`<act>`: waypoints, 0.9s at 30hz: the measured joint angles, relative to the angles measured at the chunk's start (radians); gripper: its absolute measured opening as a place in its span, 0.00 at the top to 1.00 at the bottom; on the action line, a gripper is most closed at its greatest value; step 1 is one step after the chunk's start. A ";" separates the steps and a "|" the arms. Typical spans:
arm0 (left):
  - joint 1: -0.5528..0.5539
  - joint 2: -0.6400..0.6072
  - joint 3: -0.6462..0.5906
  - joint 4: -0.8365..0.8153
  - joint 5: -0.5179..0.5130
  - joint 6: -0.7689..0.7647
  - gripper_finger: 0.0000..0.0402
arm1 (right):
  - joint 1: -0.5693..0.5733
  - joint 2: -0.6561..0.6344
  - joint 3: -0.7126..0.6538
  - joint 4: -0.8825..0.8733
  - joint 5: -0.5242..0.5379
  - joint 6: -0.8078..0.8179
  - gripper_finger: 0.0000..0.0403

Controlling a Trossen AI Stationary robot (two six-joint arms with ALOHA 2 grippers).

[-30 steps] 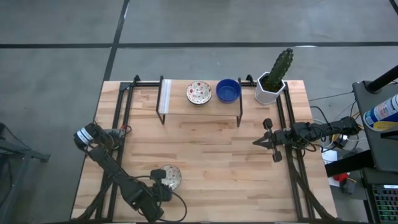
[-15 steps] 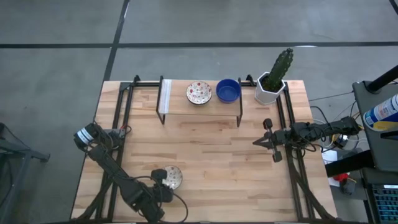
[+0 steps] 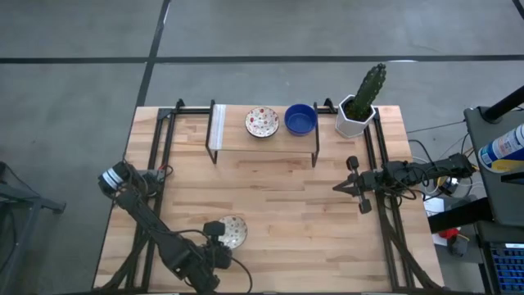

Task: Pick & Place Mini bowls
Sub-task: Stack the green patterned bowl on top of the other green patterned bowl on the shelf

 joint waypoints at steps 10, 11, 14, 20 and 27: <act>0.064 0.000 0.113 -0.107 -0.060 0.142 1.00 | 0.000 0.000 0.000 0.000 0.000 -0.002 0.98; 0.072 0.000 0.133 -0.130 -0.066 0.159 1.00 | 0.000 0.000 0.000 0.000 0.000 -0.001 0.98; 0.098 -0.001 0.199 -0.188 -0.090 0.213 1.00 | 0.000 0.000 0.000 0.000 0.000 0.002 0.98; 0.178 -0.002 0.341 -0.274 -0.117 0.340 1.00 | 0.000 0.000 0.000 0.000 0.000 0.005 0.98; 0.313 -0.003 0.485 -0.354 -0.124 0.465 1.00 | 0.000 0.000 0.000 0.000 0.000 -0.002 0.98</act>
